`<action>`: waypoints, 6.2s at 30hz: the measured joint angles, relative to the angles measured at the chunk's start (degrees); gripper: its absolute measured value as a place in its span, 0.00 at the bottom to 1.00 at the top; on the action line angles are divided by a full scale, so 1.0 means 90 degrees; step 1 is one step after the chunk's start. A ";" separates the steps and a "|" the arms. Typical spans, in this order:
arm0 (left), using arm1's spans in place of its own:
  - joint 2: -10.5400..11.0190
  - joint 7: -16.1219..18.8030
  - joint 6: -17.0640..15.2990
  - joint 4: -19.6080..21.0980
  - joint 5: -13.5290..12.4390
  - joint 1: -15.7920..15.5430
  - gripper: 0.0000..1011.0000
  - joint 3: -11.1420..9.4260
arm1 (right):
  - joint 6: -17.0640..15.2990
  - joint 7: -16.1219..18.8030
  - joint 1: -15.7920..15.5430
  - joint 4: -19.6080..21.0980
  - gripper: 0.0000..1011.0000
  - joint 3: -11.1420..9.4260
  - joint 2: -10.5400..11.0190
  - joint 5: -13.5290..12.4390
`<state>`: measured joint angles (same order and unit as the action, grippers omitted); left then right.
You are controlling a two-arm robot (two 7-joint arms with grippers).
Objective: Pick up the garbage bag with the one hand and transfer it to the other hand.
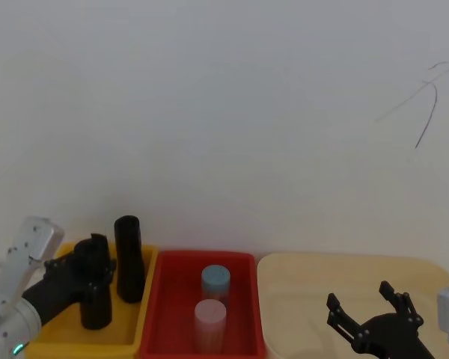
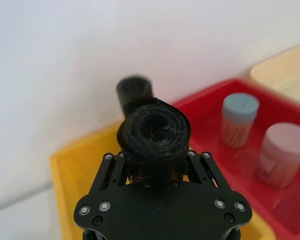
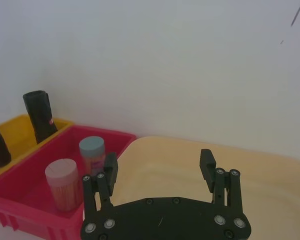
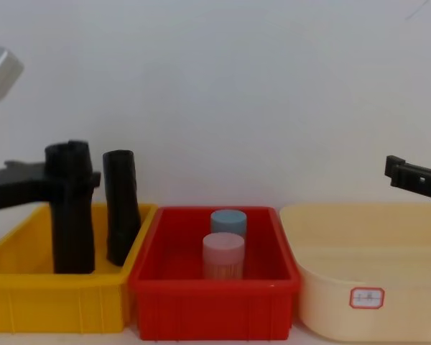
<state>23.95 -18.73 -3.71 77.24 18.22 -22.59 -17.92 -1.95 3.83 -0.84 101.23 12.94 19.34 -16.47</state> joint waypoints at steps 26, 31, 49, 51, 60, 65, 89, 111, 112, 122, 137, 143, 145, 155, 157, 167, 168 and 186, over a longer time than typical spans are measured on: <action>0.0347 -0.1344 -0.0591 0.1397 0.0975 -0.0645 0.44 0.0123 | 0.0000 0.0000 0.0000 0.0000 0.99 0.0000 0.0000 0.0000; 0.0312 -0.1531 -0.0903 0.1487 0.1165 -0.0751 0.44 -0.0032 | 0.0000 0.0000 0.0000 0.0000 0.99 0.0000 0.0000 0.0000; -0.0268 -0.1757 -0.1426 0.1171 0.1425 -0.1218 0.44 -0.0747 | -0.0001 0.0002 0.0000 0.0002 0.99 0.0000 -0.0002 0.0001; -0.0312 -0.1765 -0.1441 0.1134 0.1436 -0.1252 0.44 -0.0793 | -0.0005 0.0013 0.0002 0.0006 0.99 -0.0001 -0.0001 0.0001; -0.0489 -0.1792 -0.1504 0.0978 0.1472 -0.1390 0.44 -0.0970 | -0.0134 0.0348 0.0071 0.0083 0.99 0.0022 0.0092 -0.0122; -0.0539 -0.1800 -0.1519 0.0935 0.1482 -0.1430 0.44 -0.1021 | -0.0254 0.0620 0.0139 0.0137 0.99 0.0059 0.0164 -0.0234; -0.0642 -0.1817 -0.1553 0.0851 0.1502 -0.1504 0.44 -0.1117 | -0.1124 0.2080 0.1025 0.0221 0.99 0.0615 0.0525 -0.0844; -0.0656 -0.1817 -0.1553 0.0840 0.1503 -0.1515 0.44 -0.1130 | -0.1375 0.2043 0.1672 -0.0410 0.99 0.0898 0.0418 -0.0865; -0.0656 -0.1817 -0.1553 0.0840 0.1503 -0.1515 0.44 -0.1130 | -0.1375 0.2036 0.1692 -0.0440 0.99 0.0908 0.0410 -0.0860; -0.0656 -0.1817 -0.1552 0.0840 0.1503 -0.1515 0.44 -0.1130 | -0.1340 0.2003 0.1984 -0.0791 0.99 0.1064 0.0288 -0.0820; -0.0656 -0.1817 -0.1552 0.0841 0.1502 -0.1514 0.44 -0.1129 | -0.1176 0.2099 0.2432 -0.1287 0.99 0.1301 0.0093 -0.0816; -0.0656 -0.1816 -0.1552 0.0841 0.1502 -0.1514 0.44 -0.1129 | -0.1103 0.2150 0.2583 -0.1476 0.99 0.1395 0.0014 -0.0821; -0.0656 -0.1816 -0.1552 0.0841 0.1502 -0.1514 0.44 -0.1129 | -0.1094 0.2155 0.2612 -0.1512 0.99 0.1415 -0.0002 -0.0823; -0.0655 -0.1816 -0.1552 0.0841 0.1502 -0.1514 0.44 -0.1129 | -0.1041 0.2194 0.2731 -0.1662 0.87 0.1491 -0.0065 -0.0845; -0.0656 -0.1816 -0.1552 0.0841 0.1503 -0.1514 0.44 -0.1129 | -0.1032 0.2197 0.2747 -0.1684 0.82 0.1499 -0.0075 -0.0848; -0.0656 -0.1816 -0.1552 0.0841 0.1502 -0.1514 0.44 -0.1129 | -0.1012 0.2213 0.2789 -0.1740 0.53 0.1528 -0.0097 -0.0856; -0.0656 -0.1816 -0.1552 0.0841 0.1502 -0.1514 0.44 -0.1129 | -0.1011 0.2213 0.2791 -0.1742 0.53 0.1529 -0.0097 -0.0857; -0.0652 -0.1817 -0.1546 0.0841 0.1503 -0.1514 0.87 -0.1131 | -0.0906 0.2014 0.2704 -0.1695 0.52 0.1444 -0.0102 -0.0896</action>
<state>18.08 -35.08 -17.62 84.80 31.74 -36.22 -28.10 -10.10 21.95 23.50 85.97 25.94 18.42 -24.52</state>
